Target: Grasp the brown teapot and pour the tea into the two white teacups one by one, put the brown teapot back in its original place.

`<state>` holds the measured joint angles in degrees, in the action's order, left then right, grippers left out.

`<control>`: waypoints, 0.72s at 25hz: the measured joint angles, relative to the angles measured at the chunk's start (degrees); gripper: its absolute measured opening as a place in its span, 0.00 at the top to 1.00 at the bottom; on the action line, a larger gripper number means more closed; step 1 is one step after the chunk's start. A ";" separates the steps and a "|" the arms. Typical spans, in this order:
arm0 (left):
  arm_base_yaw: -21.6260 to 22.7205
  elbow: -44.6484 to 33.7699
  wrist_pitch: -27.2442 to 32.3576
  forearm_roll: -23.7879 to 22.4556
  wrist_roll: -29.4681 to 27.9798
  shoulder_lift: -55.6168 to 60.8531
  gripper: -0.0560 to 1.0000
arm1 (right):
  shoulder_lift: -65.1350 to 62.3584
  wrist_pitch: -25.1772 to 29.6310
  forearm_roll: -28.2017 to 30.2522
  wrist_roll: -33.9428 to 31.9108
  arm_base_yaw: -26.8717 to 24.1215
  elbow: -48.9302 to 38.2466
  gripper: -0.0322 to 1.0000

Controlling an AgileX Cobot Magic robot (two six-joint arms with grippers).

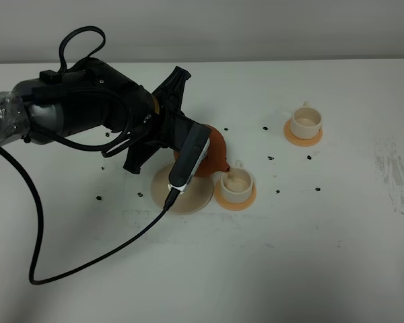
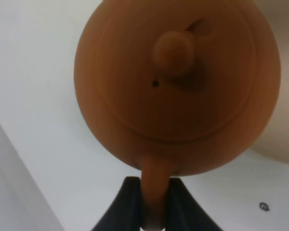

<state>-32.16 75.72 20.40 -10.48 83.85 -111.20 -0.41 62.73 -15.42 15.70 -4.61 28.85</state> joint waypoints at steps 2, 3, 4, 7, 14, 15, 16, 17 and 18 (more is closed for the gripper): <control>-0.31 0.00 -0.35 -1.17 0.00 0.00 0.83 | 0.00 0.00 0.00 0.00 0.00 0.00 0.75; -0.47 0.00 -0.53 -1.61 0.00 0.00 0.83 | 0.00 0.00 0.00 0.00 0.00 0.00 0.75; -0.69 0.00 -0.82 -2.01 0.00 0.00 0.83 | 0.00 0.00 0.00 0.00 0.00 0.00 0.75; -0.95 0.00 -1.72 -3.16 0.00 0.00 0.83 | 0.00 0.00 0.00 0.00 0.00 0.00 0.75; -0.95 0.00 -3.08 -6.83 -0.12 0.00 0.83 | 0.00 0.00 0.00 0.00 0.00 0.00 0.75; -0.95 0.00 -3.22 -7.06 -0.12 0.00 0.83 | 0.00 0.00 0.00 0.00 0.00 0.00 0.75; -0.95 0.00 -3.36 -7.33 -0.16 0.00 0.83 | 0.00 0.00 0.00 0.00 0.00 0.00 0.75; -1.03 0.00 -3.42 -7.54 -0.16 0.00 0.83 | 0.00 0.00 0.00 0.00 0.00 0.00 0.75; -1.24 0.00 -3.57 -7.89 -0.16 0.00 0.83 | 0.00 0.00 0.00 0.00 0.00 0.00 0.75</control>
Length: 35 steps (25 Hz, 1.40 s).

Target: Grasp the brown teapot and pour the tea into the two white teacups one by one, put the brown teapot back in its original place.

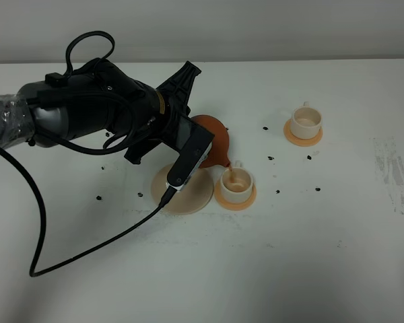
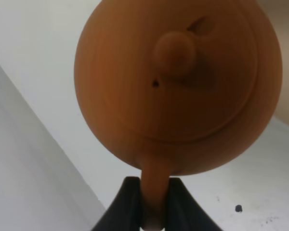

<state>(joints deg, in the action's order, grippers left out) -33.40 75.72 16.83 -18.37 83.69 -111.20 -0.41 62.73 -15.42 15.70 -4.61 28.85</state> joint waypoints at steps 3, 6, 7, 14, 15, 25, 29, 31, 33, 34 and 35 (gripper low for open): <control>-0.52 0.00 -0.60 -0.67 0.00 0.00 0.83 | 0.00 0.00 0.00 0.00 0.00 0.00 0.75; -0.77 0.00 -0.89 -1.40 -0.12 0.00 0.83 | 0.00 0.00 0.00 0.00 0.00 0.00 0.75; -0.77 0.00 -0.95 -1.47 -0.12 0.00 0.83 | 0.00 0.00 0.00 0.00 0.00 0.00 0.75; -0.84 0.00 -1.18 -3.42 -0.12 0.00 0.83 | 0.00 0.00 0.00 0.00 0.00 0.00 0.75; -0.84 0.00 -1.18 -3.73 -0.12 0.00 0.83 | 0.00 0.00 0.00 0.00 0.00 0.00 0.75; -1.31 0.00 -2.13 -5.81 -0.12 0.00 0.83 | 0.00 0.00 0.00 0.00 0.00 0.00 0.75; -1.51 0.00 -2.82 -5.87 -0.12 0.00 0.83 | 0.00 0.00 0.00 0.00 0.00 0.00 0.75; -1.51 0.00 -2.87 -5.89 -0.07 0.00 0.83 | 0.00 0.00 0.00 0.00 0.00 0.00 0.75; -1.64 0.00 -2.87 -6.01 -0.07 0.00 0.83 | 0.00 0.00 0.00 0.00 0.00 0.00 0.75; -1.77 0.00 -2.87 -6.08 -0.07 0.00 0.83 | 0.00 0.00 0.00 0.00 0.00 0.00 0.75; -1.91 0.00 -2.87 -6.15 -0.02 0.00 0.83 | 0.00 0.00 0.00 0.00 0.00 0.00 0.75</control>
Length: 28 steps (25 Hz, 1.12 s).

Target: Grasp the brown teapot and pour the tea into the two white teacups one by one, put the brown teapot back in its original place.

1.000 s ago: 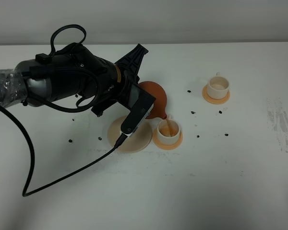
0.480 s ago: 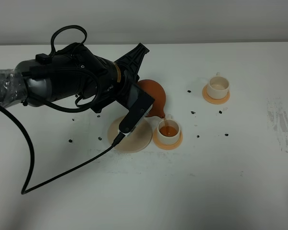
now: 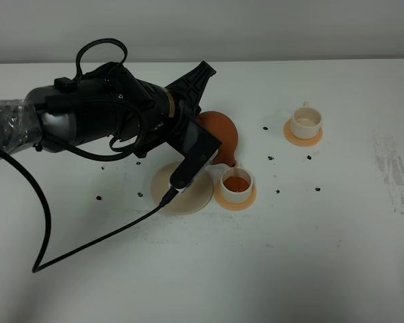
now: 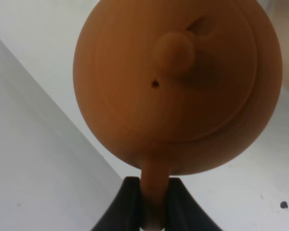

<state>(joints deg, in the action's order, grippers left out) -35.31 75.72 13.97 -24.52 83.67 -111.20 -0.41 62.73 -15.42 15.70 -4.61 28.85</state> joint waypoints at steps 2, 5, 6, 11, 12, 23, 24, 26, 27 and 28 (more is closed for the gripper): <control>-0.06 0.00 0.00 -0.12 0.11 0.00 0.83 | 0.00 0.00 0.00 0.00 0.00 0.00 0.75; -0.06 0.00 0.06 -0.33 0.98 0.00 0.83 | 0.00 0.00 0.00 0.00 0.00 0.00 0.75; -0.06 0.00 0.20 -0.50 1.20 0.00 0.83 | 0.00 0.00 0.00 0.00 0.00 0.00 0.75; -0.06 0.00 0.76 -1.27 1.40 0.00 0.83 | 0.00 0.00 0.00 0.00 0.00 0.00 0.75; -0.06 0.00 0.82 -1.34 1.40 0.00 0.83 | 0.00 0.00 0.00 0.00 0.00 0.00 0.75; -0.06 0.00 0.82 -2.72 2.45 0.00 0.83 | 0.00 0.00 0.00 0.00 0.00 0.00 0.75; -0.06 0.00 0.82 -2.72 2.66 0.00 0.83 | 0.00 0.00 0.00 0.00 0.00 0.00 0.75; -0.06 0.00 0.82 -2.72 2.72 0.00 0.83 | 0.00 0.00 0.00 0.00 0.00 0.00 0.75; -0.06 0.00 0.82 -2.72 2.77 0.00 0.83 | 0.00 0.00 0.00 0.00 0.00 0.00 0.75; -0.06 0.00 0.77 -2.72 2.77 0.00 0.83 | 0.00 0.00 0.00 0.00 0.00 0.00 0.75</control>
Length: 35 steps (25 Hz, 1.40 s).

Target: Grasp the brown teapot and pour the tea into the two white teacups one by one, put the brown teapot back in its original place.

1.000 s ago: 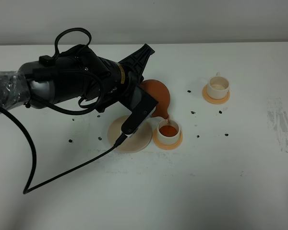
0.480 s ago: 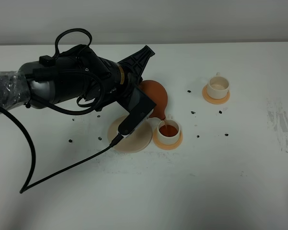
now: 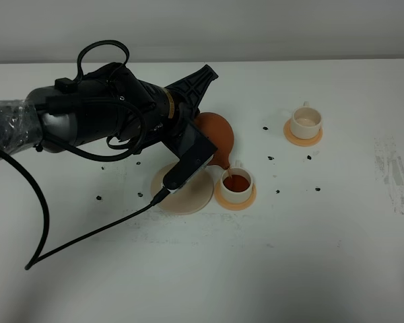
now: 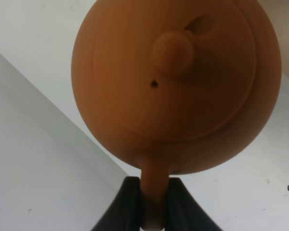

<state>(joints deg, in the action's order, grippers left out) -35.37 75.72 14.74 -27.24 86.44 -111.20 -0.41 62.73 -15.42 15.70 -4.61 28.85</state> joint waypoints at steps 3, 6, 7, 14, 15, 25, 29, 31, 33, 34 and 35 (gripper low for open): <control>0.00 0.00 0.00 0.00 0.00 0.00 0.83 | 0.00 0.00 0.00 0.00 0.00 0.00 0.75; 0.00 0.00 0.00 0.00 0.00 0.00 0.83 | 0.00 0.00 0.00 0.00 0.00 0.00 0.75; 0.00 0.00 0.00 -0.04 0.00 0.00 0.83 | 0.00 0.00 0.00 0.00 0.00 0.00 0.75; -0.04 0.00 0.18 1.17 -0.92 0.00 0.83 | 0.00 0.00 0.00 0.00 0.00 0.00 0.75; -0.04 0.00 0.47 1.64 -1.36 0.00 0.83 | 0.00 0.00 0.00 0.00 0.00 0.00 0.75; -0.04 0.00 2.67 6.92 -6.09 0.00 0.83 | 0.00 0.00 0.00 0.00 0.00 0.00 0.75; -0.04 0.00 3.74 10.10 -6.13 0.27 0.83 | 0.00 0.00 0.00 0.00 0.00 0.00 0.75; 0.08 0.00 3.99 12.18 -6.13 1.02 0.83 | 0.00 0.00 0.00 0.00 0.00 0.00 0.75; 0.14 -0.35 4.01 13.83 -6.34 2.34 0.83 | 0.00 0.00 0.00 0.00 0.00 0.00 0.75; 0.24 -0.58 4.22 14.79 -6.94 3.30 0.83 | 0.00 0.00 0.00 0.00 0.00 0.00 0.75; 0.37 -0.80 4.42 15.95 -7.73 4.33 0.83 | 0.00 0.00 0.00 0.00 0.00 0.00 0.75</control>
<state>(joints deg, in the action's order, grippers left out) -35.00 74.92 19.16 -11.29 78.71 -106.87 -0.41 62.73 -15.42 15.70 -4.61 28.85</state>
